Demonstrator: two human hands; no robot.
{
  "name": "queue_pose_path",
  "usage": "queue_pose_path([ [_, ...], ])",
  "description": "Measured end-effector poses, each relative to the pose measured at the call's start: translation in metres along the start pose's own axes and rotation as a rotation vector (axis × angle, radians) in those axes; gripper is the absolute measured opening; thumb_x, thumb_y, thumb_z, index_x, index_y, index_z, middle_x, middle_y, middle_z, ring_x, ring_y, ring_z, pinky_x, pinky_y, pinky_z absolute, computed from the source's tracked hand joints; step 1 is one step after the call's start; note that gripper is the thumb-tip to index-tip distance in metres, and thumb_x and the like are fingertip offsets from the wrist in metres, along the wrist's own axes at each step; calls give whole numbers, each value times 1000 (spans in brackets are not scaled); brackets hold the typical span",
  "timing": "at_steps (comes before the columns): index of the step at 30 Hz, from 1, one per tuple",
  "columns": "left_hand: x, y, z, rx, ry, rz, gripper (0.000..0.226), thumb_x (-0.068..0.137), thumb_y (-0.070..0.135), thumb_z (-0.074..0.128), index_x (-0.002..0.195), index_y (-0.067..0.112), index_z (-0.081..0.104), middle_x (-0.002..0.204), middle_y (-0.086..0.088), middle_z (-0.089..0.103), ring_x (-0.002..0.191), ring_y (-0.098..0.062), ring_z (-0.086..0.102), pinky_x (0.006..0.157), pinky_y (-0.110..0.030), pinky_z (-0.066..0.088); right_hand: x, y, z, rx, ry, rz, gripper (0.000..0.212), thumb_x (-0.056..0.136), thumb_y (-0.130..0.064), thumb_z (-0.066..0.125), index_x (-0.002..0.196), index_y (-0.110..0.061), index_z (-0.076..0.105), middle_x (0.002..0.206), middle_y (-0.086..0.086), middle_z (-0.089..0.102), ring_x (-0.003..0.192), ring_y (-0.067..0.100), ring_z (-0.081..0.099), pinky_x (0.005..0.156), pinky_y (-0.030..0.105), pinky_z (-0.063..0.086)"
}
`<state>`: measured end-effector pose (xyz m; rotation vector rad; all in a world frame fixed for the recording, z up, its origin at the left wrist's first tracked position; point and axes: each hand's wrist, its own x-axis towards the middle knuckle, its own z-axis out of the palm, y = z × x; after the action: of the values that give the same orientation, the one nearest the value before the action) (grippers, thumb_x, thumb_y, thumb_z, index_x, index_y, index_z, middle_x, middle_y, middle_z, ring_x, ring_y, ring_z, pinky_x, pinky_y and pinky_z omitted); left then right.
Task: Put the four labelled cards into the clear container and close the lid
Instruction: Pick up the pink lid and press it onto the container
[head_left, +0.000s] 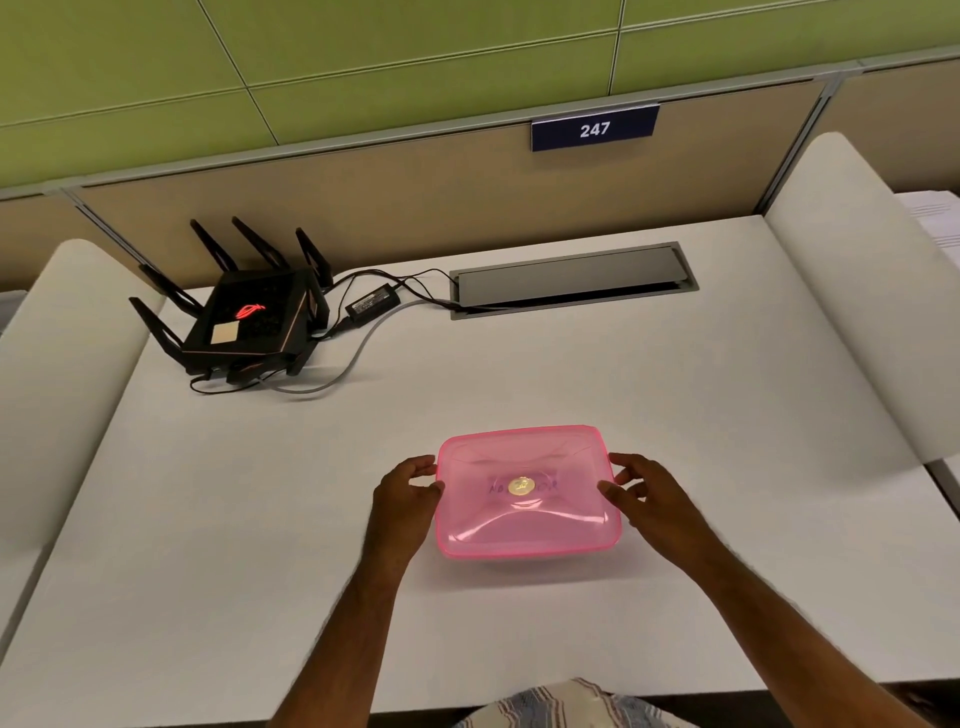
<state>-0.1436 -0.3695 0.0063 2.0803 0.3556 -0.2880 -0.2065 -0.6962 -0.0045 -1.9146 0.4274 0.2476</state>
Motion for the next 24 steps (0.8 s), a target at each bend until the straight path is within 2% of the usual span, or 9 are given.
queue_pose_path([
  [3,5,0,1,49,-61,22,40,89,10,63,124,30,63,119,9,63,99,-12,67,85,-26,52,2,-1,0,-29,13,-5,27,97,-31,66,123,-29,61,113,0,58,92,19,65,79,40,57],
  [6,9,0,3,107,-124,30,48,91,8,54,133,32,56,122,6,53,93,-11,66,79,-25,49,4,-5,1,-93,71,-35,14,104,-35,51,111,-31,62,113,-7,57,107,15,60,86,32,47],
  [7,10,1,4,111,-134,20,49,91,8,53,132,33,55,123,6,52,94,-12,65,80,-27,50,5,-6,2,-136,99,-46,17,104,-36,49,113,-29,61,115,-6,57,112,16,58,89,32,44],
  [9,12,0,5,122,-140,7,48,91,7,53,130,34,54,125,6,51,95,-14,65,84,-33,53,8,-11,6,-248,151,-104,32,104,-38,48,131,-21,54,130,0,53,123,23,52,101,38,43],
  [12,14,0,6,121,-133,-4,48,89,8,54,130,32,54,125,6,51,95,-17,66,87,-40,55,16,-24,13,-459,170,-321,53,103,-42,44,148,-14,43,150,6,46,138,24,42,115,36,32],
  [15,14,1,7,122,-125,-8,48,89,8,53,130,32,55,125,7,52,93,-15,66,83,-35,54,28,-34,24,-674,107,-463,69,102,-57,29,156,-14,32,161,8,36,150,23,30,122,36,23],
  [18,14,2,7,127,-120,-13,48,90,7,53,131,32,55,125,7,51,92,-13,65,76,-28,51,36,-31,36,-796,-7,-458,84,97,-67,9,160,-13,19,167,5,22,156,20,13,126,36,9],
  [21,13,3,6,125,-119,-12,49,90,6,52,131,32,55,124,6,52,91,-13,65,73,-26,50,40,-22,43,-819,-32,-445,81,99,-64,15,160,-10,19,167,7,21,156,21,9,127,37,9],
  [24,12,4,6,125,-129,-16,49,90,7,51,132,32,55,124,6,52,94,-14,65,77,-31,53,39,-16,44,-798,7,-479,75,102,-57,24,158,-7,24,165,9,26,156,23,12,125,33,10],
])
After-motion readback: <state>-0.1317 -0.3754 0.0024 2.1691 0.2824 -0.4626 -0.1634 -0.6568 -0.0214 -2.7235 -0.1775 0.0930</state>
